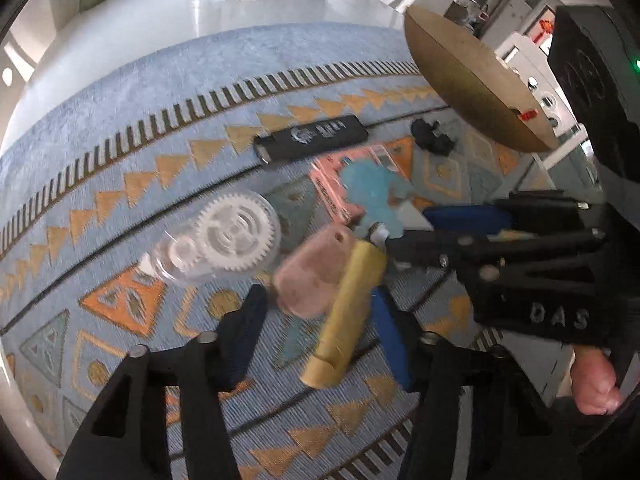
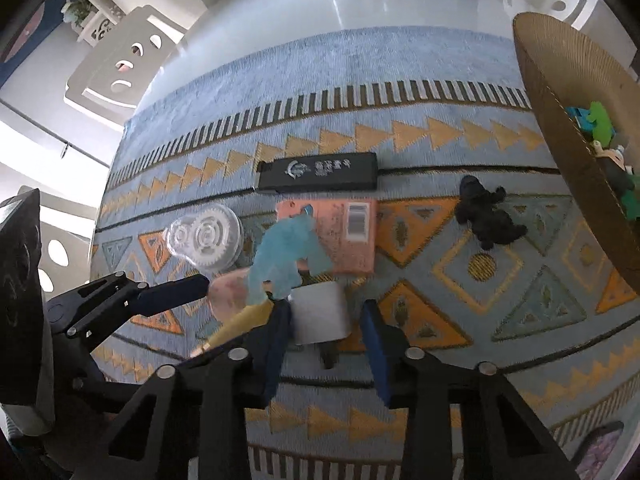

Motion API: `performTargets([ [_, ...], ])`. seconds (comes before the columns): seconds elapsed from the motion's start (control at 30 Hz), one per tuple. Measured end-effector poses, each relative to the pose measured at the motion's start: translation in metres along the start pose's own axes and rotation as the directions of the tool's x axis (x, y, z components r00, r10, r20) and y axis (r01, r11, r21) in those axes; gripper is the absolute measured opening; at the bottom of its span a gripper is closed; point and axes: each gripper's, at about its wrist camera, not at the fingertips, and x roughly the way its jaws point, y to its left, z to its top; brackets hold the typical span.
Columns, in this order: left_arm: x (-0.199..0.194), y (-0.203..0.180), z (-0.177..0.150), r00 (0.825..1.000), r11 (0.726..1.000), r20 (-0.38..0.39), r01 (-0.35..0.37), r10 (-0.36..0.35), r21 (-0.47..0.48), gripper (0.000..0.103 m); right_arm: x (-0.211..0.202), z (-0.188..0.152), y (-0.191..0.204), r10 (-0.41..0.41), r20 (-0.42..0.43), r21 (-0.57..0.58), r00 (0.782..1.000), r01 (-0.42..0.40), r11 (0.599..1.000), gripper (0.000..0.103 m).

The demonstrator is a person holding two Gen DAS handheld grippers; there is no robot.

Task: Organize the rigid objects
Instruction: 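Grasp the white cube with the right tool while the left tool grasps the yellow bar, then carry the cube and yellow bar over the amber plate and open both tools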

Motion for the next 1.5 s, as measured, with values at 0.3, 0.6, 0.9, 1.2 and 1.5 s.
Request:
performTargets([
  [0.3,-0.003,-0.007,-0.015,1.0,0.999,-0.013,0.014,-0.015,-0.047,0.047,0.01,-0.002,0.007,-0.065,0.002,-0.066,0.998,0.065,0.996,0.035],
  [0.6,-0.001,-0.022,-0.018,0.998,0.998,0.015,-0.066,0.066,-0.014,0.021,-0.005,-0.025,-0.008,-0.074,0.034,-0.045,0.997,0.075,0.996,0.029],
  [0.9,-0.028,-0.005,-0.07,0.999,0.993,-0.011,0.029,-0.031,-0.114,0.02,-0.026,-0.075,-0.031,-0.054,0.019,-0.002,0.998,0.054,0.999,0.029],
  [1.2,-0.018,-0.024,-0.071,1.0,0.993,-0.021,-0.021,0.019,-0.119,0.043,-0.022,-0.089,-0.032,-0.045,0.001,0.016,0.999,0.045,0.999,0.035],
  [1.5,-0.011,-0.043,-0.067,0.98,0.979,0.006,-0.198,0.198,-0.039,0.022,-0.006,-0.085,-0.002,-0.148,0.046,-0.089,0.988,0.151,0.984,0.03],
])
